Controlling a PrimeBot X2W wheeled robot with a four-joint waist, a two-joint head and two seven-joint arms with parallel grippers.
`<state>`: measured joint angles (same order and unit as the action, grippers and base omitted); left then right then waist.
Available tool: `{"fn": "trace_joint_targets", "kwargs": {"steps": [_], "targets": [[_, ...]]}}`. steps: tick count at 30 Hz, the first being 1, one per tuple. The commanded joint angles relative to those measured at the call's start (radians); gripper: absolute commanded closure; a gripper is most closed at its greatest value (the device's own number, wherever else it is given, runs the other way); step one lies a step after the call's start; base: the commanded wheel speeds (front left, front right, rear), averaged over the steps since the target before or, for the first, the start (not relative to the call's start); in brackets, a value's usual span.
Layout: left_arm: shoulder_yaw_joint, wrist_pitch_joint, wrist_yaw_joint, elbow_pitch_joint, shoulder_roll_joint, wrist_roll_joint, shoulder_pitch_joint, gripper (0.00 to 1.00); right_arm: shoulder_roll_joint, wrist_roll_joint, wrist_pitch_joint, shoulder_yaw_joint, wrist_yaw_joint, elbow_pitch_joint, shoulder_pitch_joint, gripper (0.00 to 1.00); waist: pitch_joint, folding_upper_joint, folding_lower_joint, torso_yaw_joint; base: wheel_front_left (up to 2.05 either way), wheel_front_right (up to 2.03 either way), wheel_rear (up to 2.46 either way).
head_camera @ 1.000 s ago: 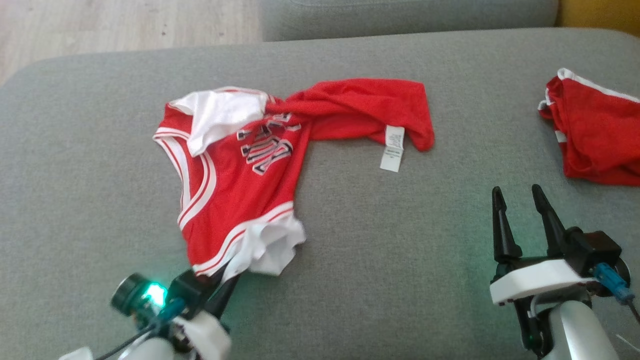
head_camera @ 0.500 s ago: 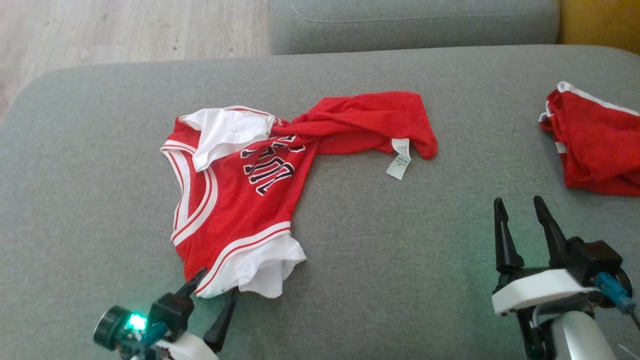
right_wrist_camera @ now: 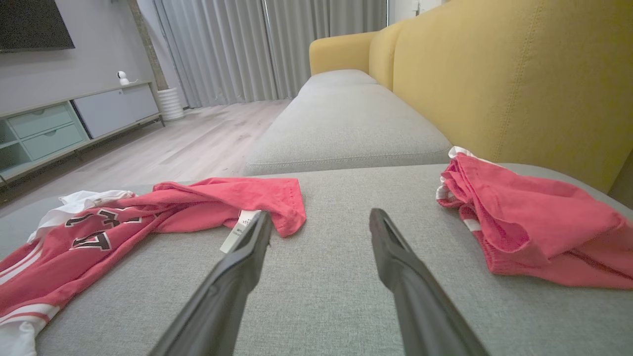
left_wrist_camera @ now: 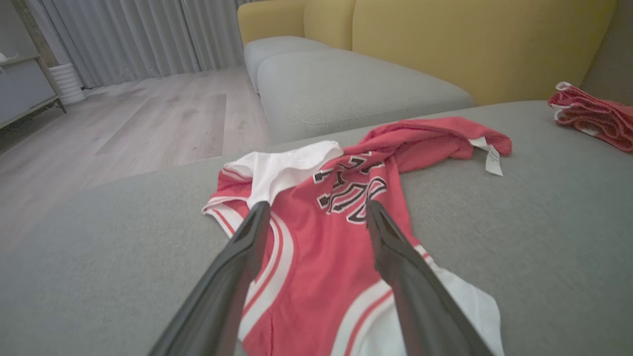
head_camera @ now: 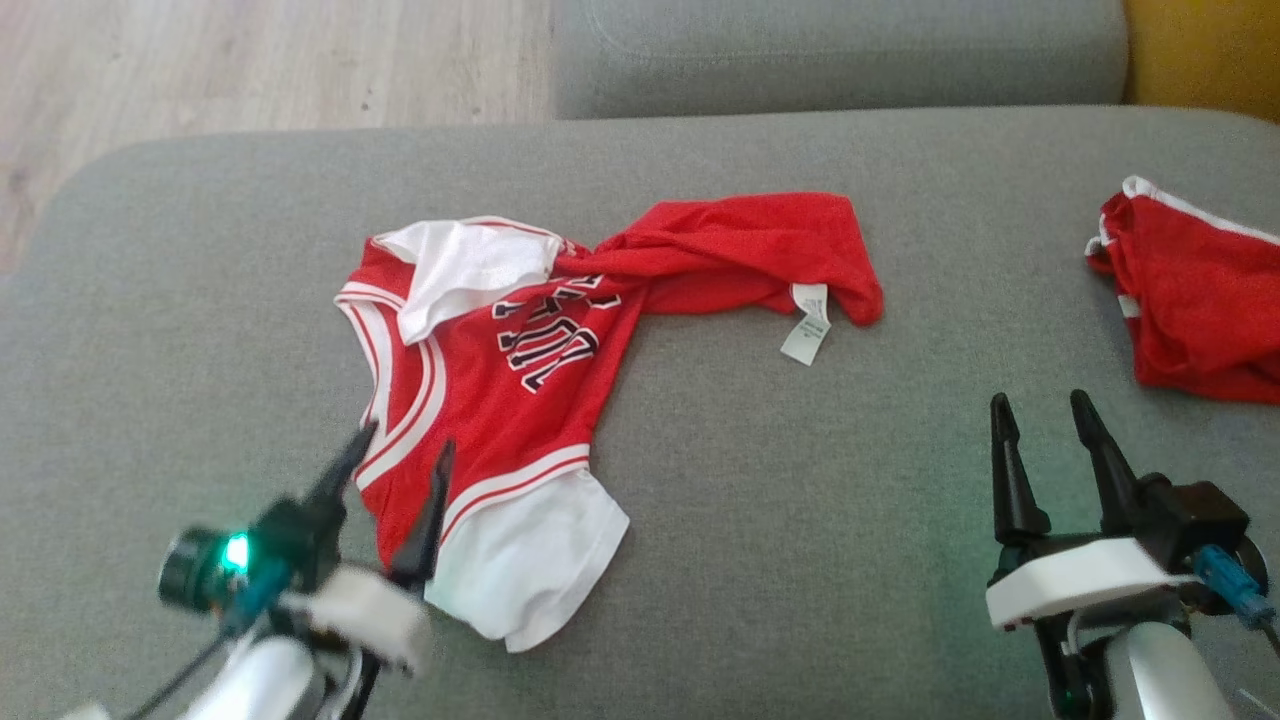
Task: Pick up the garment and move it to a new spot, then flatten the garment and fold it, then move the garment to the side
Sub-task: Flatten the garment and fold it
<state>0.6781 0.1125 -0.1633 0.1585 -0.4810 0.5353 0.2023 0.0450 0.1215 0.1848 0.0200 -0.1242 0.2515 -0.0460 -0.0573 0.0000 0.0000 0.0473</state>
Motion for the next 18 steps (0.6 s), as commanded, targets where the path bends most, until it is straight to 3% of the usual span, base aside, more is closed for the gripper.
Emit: {"fn": "trace_joint_targets", "kwargs": {"steps": [1, 9, 18], "targets": [[-0.057, -0.007, -0.01, -0.008, -0.001, 0.004, 0.098, 0.0, 0.005, -0.005, -0.002, -0.026, -0.007, -0.04, -0.015, 0.0, -0.02, 0.0, 0.0, -0.006, 0.0, 0.0, 0.0], [-0.097, -0.007, -0.033, 0.249, 0.091, 0.011, 0.304, 0.0, 0.005, -0.032, -0.03, -0.036, -0.007, -0.09, -0.055, 0.0, -0.144, 0.0, 0.0, -0.04, 0.0, 0.0, 0.0], [-0.094, 0.051, -0.025, 0.513, 0.176, -0.016, 0.515, 0.0, 0.005, -0.056, -0.045, -0.037, -0.007, -0.13, -0.098, 0.0, -0.263, 0.0, 0.0, -0.059, 0.0, 0.0, 0.0]]}}
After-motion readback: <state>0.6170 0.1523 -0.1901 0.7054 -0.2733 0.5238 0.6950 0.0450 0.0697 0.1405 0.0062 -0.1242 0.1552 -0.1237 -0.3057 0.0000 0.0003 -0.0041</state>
